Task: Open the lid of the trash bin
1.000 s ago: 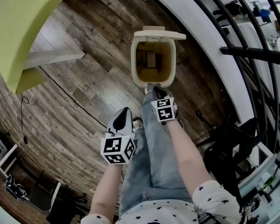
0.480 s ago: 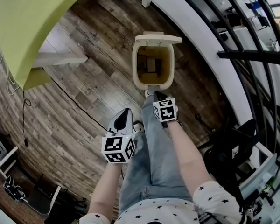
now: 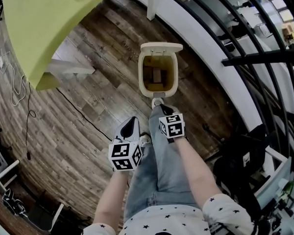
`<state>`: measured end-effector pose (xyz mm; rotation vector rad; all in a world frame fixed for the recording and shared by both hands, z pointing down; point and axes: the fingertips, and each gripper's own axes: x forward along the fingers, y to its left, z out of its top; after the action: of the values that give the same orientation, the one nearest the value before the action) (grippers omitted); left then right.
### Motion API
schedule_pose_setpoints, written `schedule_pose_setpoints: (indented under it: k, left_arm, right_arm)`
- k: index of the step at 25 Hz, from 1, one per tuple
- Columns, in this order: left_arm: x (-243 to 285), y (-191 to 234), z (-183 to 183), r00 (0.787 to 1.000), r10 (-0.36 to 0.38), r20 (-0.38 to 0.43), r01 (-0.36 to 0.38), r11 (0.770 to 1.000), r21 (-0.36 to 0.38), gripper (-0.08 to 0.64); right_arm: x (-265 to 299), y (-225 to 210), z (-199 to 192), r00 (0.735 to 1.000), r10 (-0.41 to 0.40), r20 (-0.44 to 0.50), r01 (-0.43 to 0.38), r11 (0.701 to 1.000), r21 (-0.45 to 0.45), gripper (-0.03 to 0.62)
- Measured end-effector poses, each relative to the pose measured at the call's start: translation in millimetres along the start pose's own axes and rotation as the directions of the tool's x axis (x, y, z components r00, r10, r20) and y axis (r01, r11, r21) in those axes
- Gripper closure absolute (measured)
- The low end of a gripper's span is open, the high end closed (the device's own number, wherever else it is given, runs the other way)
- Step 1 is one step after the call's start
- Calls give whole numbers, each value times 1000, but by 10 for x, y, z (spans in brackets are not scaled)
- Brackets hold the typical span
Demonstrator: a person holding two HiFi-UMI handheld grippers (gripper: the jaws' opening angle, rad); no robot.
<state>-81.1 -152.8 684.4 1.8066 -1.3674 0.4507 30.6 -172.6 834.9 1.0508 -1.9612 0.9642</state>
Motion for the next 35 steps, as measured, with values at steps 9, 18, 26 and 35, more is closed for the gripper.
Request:
schedule_pose_setpoints:
  k: [9, 18, 26, 35]
  left_arm:
    - [-459, -191, 2, 1000, 2, 22, -2, 1000, 25, 548]
    - [-968, -364, 75, 997, 10, 76, -13, 999, 29, 548]
    - [-1416, -534, 123, 993, -10, 114, 5, 999, 42, 548]
    - [-1927, -679, -87, 991, -34, 128, 28, 999, 44, 548]
  right_arm:
    - [-669, 413, 135, 996, 30, 87, -29, 1000, -4, 598]
    - [-1365, 741, 296, 983, 50, 175, -43, 998, -44, 598]
    - [-2001, 1062, 363, 962, 72, 262, -58, 996, -61, 598]
    - [-2642, 1397, 286, 934, 82, 347, -57, 995, -82, 598]
